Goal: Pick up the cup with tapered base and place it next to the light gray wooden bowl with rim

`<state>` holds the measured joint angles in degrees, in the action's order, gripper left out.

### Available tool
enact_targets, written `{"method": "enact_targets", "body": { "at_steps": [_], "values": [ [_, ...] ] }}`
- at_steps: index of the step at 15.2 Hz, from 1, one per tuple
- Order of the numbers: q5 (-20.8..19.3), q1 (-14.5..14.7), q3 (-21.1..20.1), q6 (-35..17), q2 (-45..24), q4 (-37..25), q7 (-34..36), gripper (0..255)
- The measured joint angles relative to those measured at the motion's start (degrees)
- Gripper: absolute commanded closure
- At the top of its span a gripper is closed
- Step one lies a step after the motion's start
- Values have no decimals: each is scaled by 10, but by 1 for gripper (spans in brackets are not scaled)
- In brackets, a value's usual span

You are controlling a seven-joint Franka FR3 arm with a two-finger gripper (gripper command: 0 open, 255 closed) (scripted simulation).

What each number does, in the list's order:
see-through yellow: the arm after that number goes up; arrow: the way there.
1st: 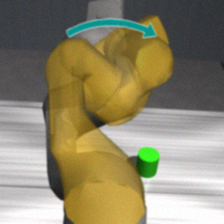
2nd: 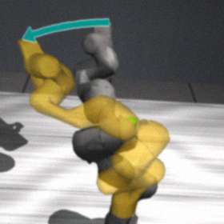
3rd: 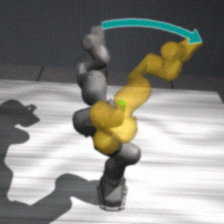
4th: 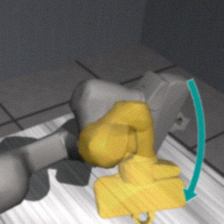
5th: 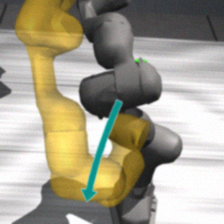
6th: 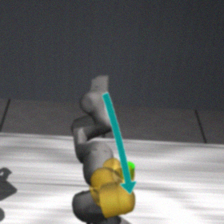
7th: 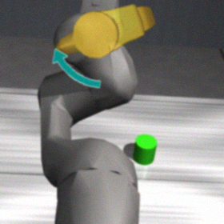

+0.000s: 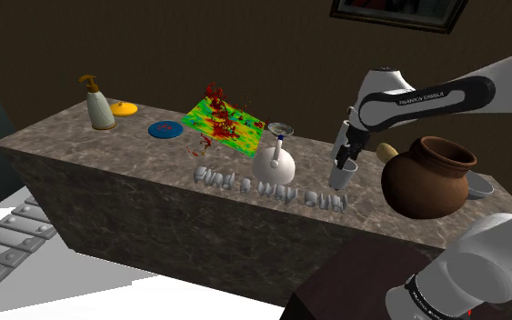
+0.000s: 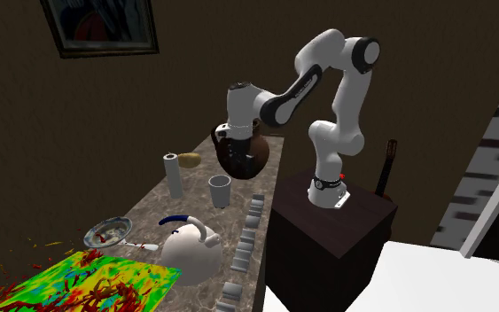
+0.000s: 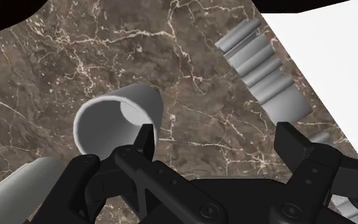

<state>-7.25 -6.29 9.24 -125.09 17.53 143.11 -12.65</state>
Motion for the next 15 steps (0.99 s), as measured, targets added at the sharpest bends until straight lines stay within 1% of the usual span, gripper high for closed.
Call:
{"method": "enact_targets", "body": {
  "at_steps": [7, 15],
  "values": [
    [-12, -20, 30, -109, -127, -35, -28, 0],
    [-6, -23, 34, -173, -183, -28, -33, 0]
  ]
}}
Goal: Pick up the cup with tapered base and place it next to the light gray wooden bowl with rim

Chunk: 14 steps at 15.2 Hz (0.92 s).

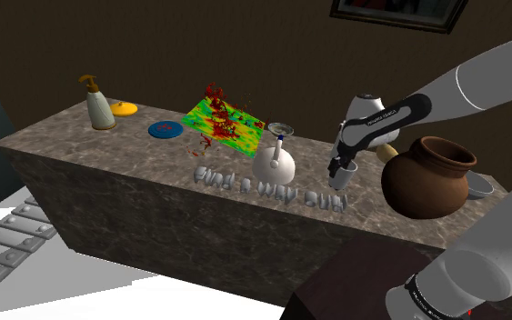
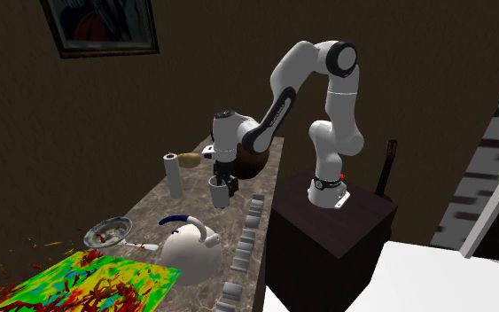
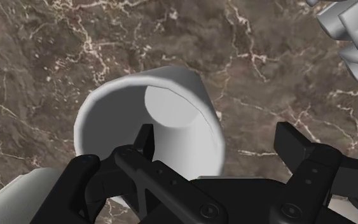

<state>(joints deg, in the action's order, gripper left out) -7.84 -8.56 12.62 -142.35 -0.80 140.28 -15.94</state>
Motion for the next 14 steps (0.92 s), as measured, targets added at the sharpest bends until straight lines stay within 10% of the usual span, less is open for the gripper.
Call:
{"method": "enact_targets", "body": {
  "at_steps": [6, 7, 14],
  "values": [
    [1, -1, 1, -7, -4, 2, -1, 0],
    [1, -1, 1, -7, -4, 2, -1, 255],
    [1, -1, 1, -7, -4, 2, -1, 255]
  ]
}}
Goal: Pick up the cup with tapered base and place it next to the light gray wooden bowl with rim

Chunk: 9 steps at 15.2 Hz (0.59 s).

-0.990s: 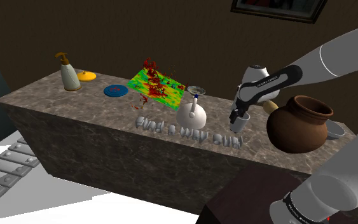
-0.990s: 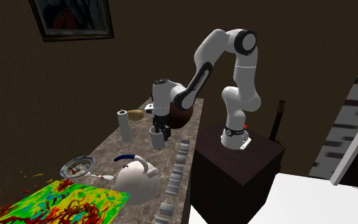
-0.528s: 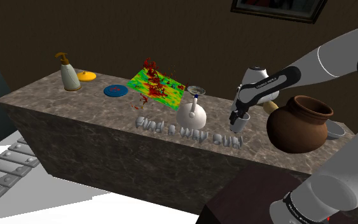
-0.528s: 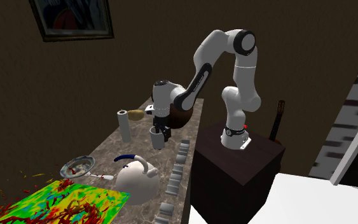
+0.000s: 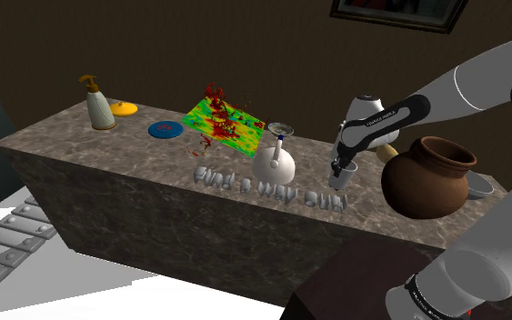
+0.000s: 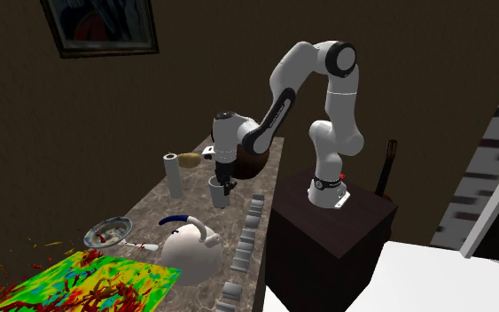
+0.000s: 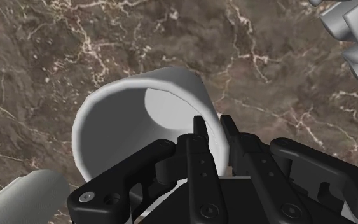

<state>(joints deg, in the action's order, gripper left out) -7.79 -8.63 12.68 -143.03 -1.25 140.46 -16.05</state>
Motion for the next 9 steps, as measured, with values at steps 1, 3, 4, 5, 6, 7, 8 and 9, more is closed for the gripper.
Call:
{"method": "enact_targets", "body": {
  "at_steps": [1, 3, 4, 5, 6, 7, 8, 9],
  "values": [
    [0, 0, 0, 0, 0, 0, 0, 255],
    [0, 0, 0, 0, 0, 0, 0, 255],
    [0, 0, 0, 3, 2, -1, 0, 255],
    [-1, 0, 0, 9, 6, -2, 0, 255],
    [-2, 0, 0, 16, 13, -4, 0, 255],
    [-2, 1, -1, 25, 18, -7, 2, 255],
    [-3, 1, -1, 33, 24, -9, 0, 255],
    [-3, 1, -1, 40, 29, -11, 0, 255]
  ]
}}
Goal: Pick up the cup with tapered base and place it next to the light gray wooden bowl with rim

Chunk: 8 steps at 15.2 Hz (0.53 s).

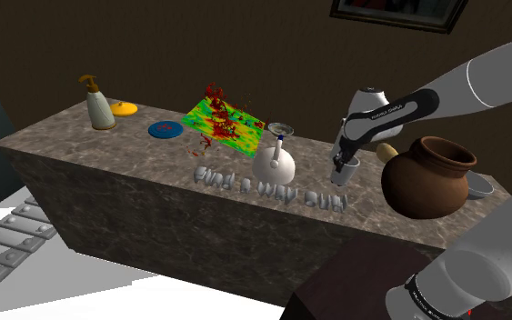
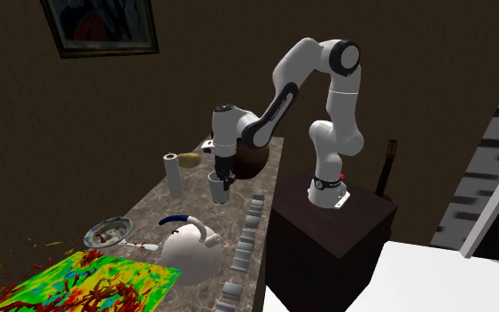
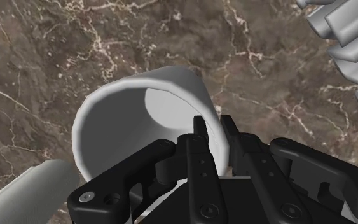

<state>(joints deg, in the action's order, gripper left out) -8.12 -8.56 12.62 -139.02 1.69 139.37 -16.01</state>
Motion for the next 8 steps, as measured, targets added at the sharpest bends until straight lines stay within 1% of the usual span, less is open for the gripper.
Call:
{"method": "enact_targets", "body": {
  "at_steps": [8],
  "values": [
    [-4, 1, -3, 67, 44, -23, 0, 255]
  ]
}}
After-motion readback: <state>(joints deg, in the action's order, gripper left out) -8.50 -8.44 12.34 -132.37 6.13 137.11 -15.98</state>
